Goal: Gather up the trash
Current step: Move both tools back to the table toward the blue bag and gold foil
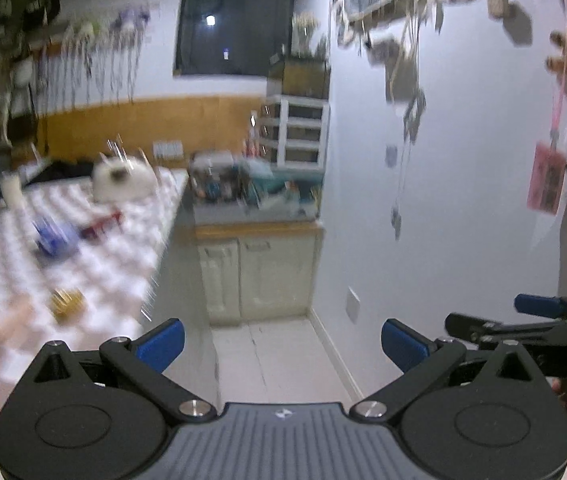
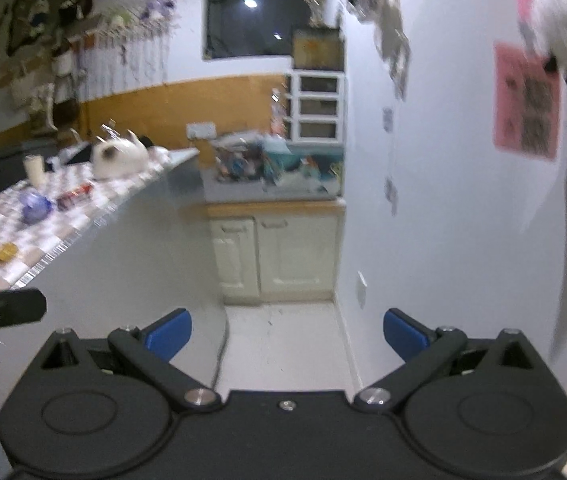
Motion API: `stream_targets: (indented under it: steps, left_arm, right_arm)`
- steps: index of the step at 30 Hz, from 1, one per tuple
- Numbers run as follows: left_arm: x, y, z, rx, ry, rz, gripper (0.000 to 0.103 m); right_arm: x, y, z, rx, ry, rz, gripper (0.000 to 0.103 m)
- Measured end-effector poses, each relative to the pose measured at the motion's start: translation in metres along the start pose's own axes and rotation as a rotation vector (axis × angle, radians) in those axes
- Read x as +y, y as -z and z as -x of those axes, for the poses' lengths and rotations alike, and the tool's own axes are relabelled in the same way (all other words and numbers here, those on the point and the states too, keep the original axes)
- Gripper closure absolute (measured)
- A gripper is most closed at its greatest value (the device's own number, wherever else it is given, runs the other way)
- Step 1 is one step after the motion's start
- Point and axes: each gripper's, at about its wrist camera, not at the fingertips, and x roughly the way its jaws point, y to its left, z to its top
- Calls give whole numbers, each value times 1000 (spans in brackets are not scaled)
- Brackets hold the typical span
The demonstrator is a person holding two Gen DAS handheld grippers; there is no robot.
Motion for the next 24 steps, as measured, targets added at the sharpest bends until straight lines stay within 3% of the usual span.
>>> stream_targets:
  steps: [4, 13, 19, 24]
  left_arm:
    - [25, -23, 33, -66, -38, -21, 0]
    - [106, -74, 55, -97, -118, -50, 0]
    - [168, -109, 41, -81, -182, -56, 0]
    - [235, -124, -4, -12, -209, 83, 0]
  right_arm:
    - [23, -17, 13, -46, -61, 19, 0]
    - [90, -57, 13, -123, -191, 58, 0]
    - [139, -76, -14, -96, -260, 61, 0]
    - [179, -80, -46, -65, -320, 63, 0]
